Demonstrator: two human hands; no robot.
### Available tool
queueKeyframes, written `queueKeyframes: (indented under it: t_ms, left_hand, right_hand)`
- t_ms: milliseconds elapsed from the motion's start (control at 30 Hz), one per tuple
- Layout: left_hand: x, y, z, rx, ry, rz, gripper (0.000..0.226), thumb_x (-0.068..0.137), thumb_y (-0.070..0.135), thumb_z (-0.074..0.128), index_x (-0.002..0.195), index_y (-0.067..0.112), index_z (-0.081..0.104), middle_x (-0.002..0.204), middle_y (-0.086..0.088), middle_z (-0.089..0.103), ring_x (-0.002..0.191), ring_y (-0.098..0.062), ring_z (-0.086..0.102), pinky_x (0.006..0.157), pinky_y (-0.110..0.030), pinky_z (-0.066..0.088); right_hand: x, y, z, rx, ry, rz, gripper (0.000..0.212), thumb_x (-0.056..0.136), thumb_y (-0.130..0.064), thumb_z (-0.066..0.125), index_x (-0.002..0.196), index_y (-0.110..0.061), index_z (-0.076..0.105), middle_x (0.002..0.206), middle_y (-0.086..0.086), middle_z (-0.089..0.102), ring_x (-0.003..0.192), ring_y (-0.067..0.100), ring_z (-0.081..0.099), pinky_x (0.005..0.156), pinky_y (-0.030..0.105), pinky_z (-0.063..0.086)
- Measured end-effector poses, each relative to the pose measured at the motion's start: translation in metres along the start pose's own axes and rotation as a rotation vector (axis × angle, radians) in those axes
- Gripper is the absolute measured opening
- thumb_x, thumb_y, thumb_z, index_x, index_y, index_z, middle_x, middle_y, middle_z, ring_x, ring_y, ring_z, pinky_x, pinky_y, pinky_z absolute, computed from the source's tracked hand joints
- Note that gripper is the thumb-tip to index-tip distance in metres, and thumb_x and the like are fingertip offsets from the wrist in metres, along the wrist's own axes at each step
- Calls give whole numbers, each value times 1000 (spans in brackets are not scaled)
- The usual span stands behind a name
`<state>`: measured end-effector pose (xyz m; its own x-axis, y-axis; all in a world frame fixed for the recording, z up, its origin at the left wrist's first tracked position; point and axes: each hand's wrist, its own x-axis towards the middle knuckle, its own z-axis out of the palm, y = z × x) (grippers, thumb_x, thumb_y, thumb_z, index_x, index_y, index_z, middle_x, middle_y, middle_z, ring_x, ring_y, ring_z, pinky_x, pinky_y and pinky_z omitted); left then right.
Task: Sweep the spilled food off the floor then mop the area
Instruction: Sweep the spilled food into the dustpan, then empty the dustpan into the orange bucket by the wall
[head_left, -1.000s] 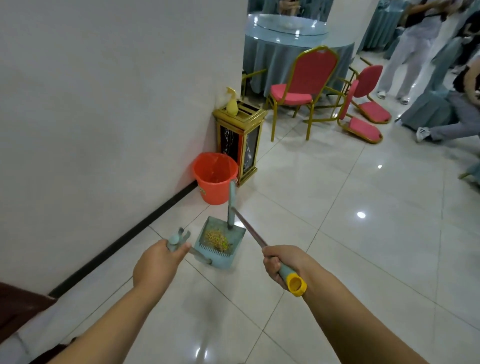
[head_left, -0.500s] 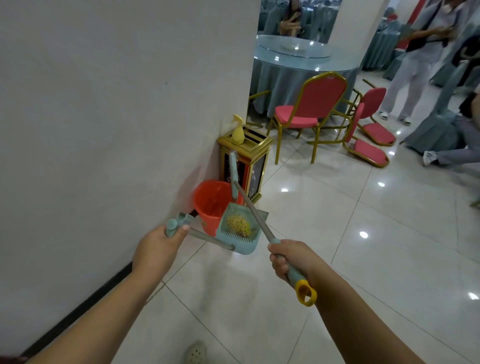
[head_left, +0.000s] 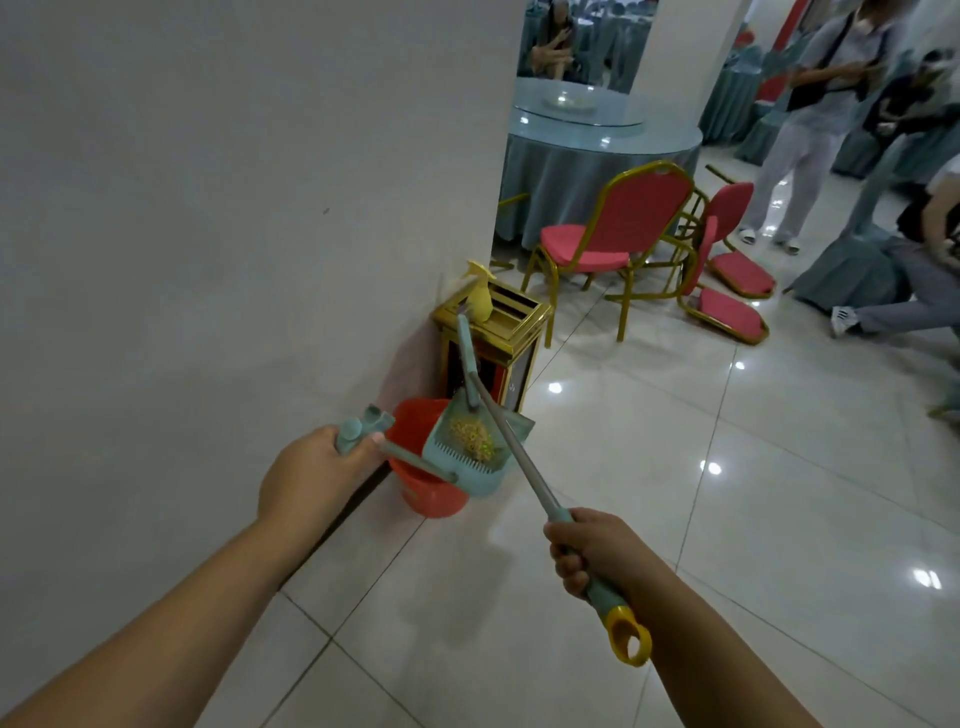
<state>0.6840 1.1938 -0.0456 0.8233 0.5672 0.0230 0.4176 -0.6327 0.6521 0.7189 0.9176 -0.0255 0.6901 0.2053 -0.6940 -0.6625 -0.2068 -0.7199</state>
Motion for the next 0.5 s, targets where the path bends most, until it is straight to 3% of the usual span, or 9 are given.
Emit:
queueKeyframes:
  t_ms: [133,333,500]
  left_hand:
    - [25,2,-10,163,12,89,48,84,64,44,66,20,54,57,0,55,52,-15,51,45,-25,29]
    - [46,17,-15,359,16,266,58,73,77,20,61,24,42,55,5,49,50,-13,46,44,-25,26]
    - [54,35,2,523,-52,371,52,81,73,29,62,26,35,55,7,44,50,-13,42,45,-27,25]
  right_hand:
    - [2,-7,-3,-50,-14,2,4,92,-3,53,92,0,55,57,7,47,37,9,40,36,18,37]
    - [8,-14,-17,-81,-34,28,8,92,-4,54,97,1,57,58,7,48,37,8,42,36,17,39]
    - [7,-15,-38,-94,-61,40,6,93,-4,53,95,0,56,58,7,48,37,8,41,36,18,39]
